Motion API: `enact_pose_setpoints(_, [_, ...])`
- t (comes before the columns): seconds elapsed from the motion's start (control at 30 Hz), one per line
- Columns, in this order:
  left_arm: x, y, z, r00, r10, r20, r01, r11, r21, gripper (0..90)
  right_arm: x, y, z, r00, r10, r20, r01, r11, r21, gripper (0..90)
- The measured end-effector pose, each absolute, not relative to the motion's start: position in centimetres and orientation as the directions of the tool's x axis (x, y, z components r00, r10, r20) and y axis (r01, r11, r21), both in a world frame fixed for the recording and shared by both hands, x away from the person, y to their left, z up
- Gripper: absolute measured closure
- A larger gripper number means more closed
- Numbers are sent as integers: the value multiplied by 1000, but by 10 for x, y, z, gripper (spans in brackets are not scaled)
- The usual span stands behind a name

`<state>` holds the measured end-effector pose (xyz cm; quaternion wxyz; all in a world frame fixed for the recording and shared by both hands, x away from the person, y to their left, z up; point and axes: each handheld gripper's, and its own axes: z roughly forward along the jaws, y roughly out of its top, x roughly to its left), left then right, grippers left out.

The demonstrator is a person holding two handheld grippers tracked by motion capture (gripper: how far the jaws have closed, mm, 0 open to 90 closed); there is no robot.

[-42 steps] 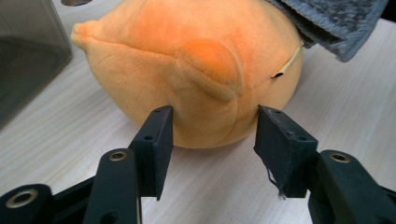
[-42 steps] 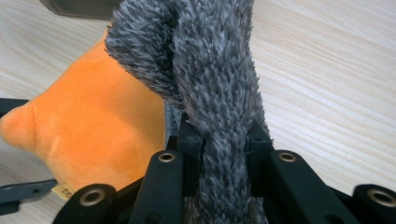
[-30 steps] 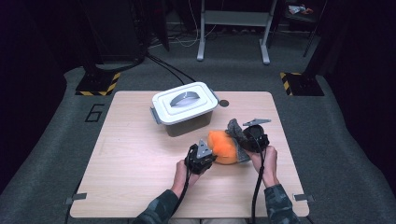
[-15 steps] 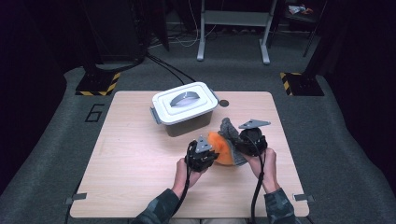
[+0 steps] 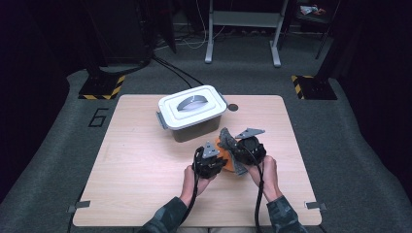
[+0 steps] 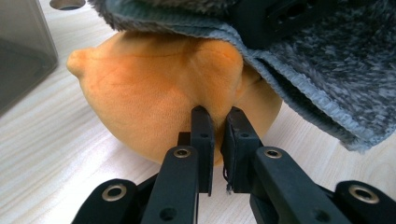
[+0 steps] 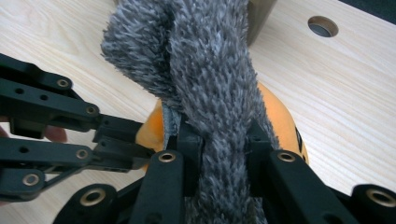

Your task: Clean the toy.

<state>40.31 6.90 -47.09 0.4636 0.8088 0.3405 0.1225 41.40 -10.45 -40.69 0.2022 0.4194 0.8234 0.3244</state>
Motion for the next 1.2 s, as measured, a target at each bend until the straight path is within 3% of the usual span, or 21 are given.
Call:
enact_pose_setpoints(0.43, [404, 72, -474, 732, 667, -137, 446, -318, 836, 834, 419, -132, -418, -481, 874, -67, 609, 388, 692, 745])
enact_pose_setpoints(0.83, [403, 72, -475, 734, 665, -139, 445, -315, 839, 833, 435, -168, -438, -390, 921, -6, 683, 294, 669, 743])
enact_pose_setpoints(1.1, [403, 74, -476, 731, 669, -139, 441, -308, 843, 831, 448, -188, -469, -320, 946, 42, 769, 234, 594, 743])
enact_pose_setpoints(1.2, [404, 74, -475, 734, 664, -141, 440, -308, 844, 832, 445, -193, -462, -328, 944, 25, 745, 242, 622, 744])
